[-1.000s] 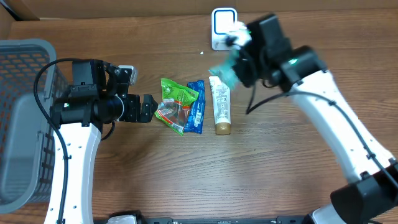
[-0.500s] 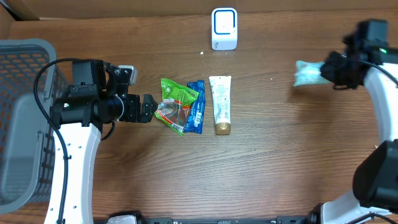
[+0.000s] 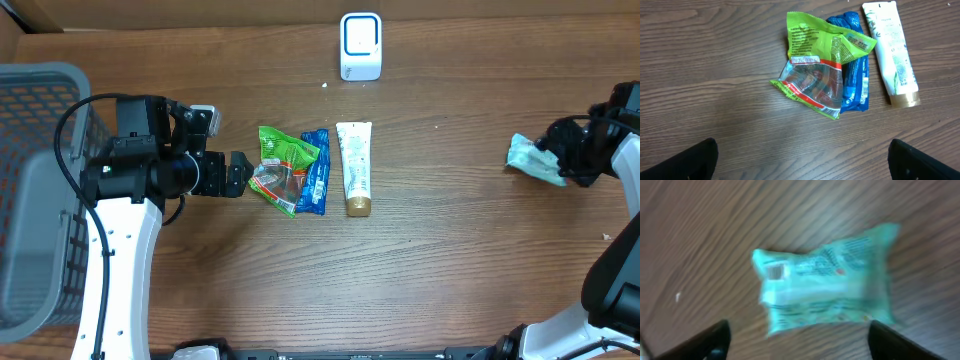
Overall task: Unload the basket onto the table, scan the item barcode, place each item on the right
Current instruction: 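Move the tissue pack to the right side and release it, then grasp the white conditioner tube with the right gripper and pull it right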
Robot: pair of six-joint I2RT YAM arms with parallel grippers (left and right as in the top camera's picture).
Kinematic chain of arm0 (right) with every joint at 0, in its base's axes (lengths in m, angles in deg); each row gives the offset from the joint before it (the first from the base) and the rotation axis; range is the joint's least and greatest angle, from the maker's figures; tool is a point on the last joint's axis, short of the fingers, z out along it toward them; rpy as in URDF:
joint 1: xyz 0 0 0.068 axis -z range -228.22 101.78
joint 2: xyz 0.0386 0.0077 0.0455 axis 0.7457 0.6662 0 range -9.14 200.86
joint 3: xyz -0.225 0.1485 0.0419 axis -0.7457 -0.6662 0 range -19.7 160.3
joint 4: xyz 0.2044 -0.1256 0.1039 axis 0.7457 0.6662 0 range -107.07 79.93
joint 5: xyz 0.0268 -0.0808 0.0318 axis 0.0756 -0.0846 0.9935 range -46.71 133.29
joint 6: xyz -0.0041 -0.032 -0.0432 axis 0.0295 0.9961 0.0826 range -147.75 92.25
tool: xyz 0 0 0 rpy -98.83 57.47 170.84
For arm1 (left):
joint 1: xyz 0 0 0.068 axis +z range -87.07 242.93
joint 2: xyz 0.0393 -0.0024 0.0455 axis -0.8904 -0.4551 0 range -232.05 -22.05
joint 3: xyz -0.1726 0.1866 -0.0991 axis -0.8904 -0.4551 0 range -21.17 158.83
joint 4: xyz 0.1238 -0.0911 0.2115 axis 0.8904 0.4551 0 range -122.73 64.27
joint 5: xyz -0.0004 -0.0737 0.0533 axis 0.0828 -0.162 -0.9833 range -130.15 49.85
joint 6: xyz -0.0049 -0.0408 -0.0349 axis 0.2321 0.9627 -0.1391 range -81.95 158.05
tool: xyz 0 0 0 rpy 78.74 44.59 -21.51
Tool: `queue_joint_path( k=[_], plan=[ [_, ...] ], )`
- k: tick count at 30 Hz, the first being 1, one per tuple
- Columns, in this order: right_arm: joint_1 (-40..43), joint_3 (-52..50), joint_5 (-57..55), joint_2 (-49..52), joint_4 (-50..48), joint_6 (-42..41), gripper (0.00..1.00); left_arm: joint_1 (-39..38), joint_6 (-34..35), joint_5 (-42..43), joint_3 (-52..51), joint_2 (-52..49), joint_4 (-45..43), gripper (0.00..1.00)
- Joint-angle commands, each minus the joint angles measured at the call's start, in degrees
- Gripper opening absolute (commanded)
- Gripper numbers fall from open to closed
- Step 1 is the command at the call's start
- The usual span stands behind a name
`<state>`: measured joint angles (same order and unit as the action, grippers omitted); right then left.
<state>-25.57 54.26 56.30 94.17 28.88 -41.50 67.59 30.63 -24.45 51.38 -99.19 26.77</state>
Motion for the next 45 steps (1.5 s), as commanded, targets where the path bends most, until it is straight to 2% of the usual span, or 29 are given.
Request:
queue_joint_path(
  k=[1, 8, 17, 20, 21, 22, 24, 27, 32, 40, 45],
  plan=[
    [-1.3, 2.6, 11.8, -1.2, 0.8, 5.6, 0.97, -0.2, 0.8, 0.7, 0.0, 0.0, -0.2, 1.0],
    [-8.9, 6.7, 23.3, -3.5, 2.0, 7.8, 0.99, -0.2, 0.8, 0.7, 0.0, 0.0, -0.2, 1.0],
    [-28.4, 6.7, 18.5, -1.2, -1.3, 11.0, 0.96, -0.2, 0.8, 0.7, 0.0, 0.0, -0.2, 1.0],
    [-35.0, 6.7, 16.5, 0.2, -4.0, 11.3, 0.91, -0.2, 0.8, 0.7, 0.0, 0.0, -0.2, 1.0],
    [-37.5, 6.7, 15.3, 0.6, -5.8, 11.2, 0.83, -0.2, 0.8, 0.7, 0.0, 0.0, -0.2, 1.0],
    [-39.3, 6.7, 14.3, 1.0, -7.5, 10.4, 0.76, -0.2, 0.8, 0.7, 0.0, 0.0, -0.2, 1.0],
    [-43.3, 6.7, 10.5, 2.1, -11.7, 5.2, 0.73, -0.2, 0.8, 0.7, 0.0, 0.0, -0.2, 0.99],
    [-48.2, 6.6, 3.4, 4.3, -16.9, -4.4, 0.73, -0.2, 0.8, 0.7, 0.0, 0.0, -0.2, 1.0],
    [-51.4, 6.6, 2.9, 8.3, -20.4, -12.2, 0.73, -0.2, 0.8, 0.7, 0.0, 0.0, -0.2, 1.0],
    [-53.4, 6.6, 2.6, 13.8, -21.2, -15.1, 0.72, -0.2, 0.8, 0.7, 0.0, 0.0, -0.2, 1.0],
    [-52.9, 6.6, -6.4, 14.2, -19.3, -18.9, 0.71, -0.2, 0.8, 0.7, 0.0, 0.0, -0.2, 1.0]
  ],
)
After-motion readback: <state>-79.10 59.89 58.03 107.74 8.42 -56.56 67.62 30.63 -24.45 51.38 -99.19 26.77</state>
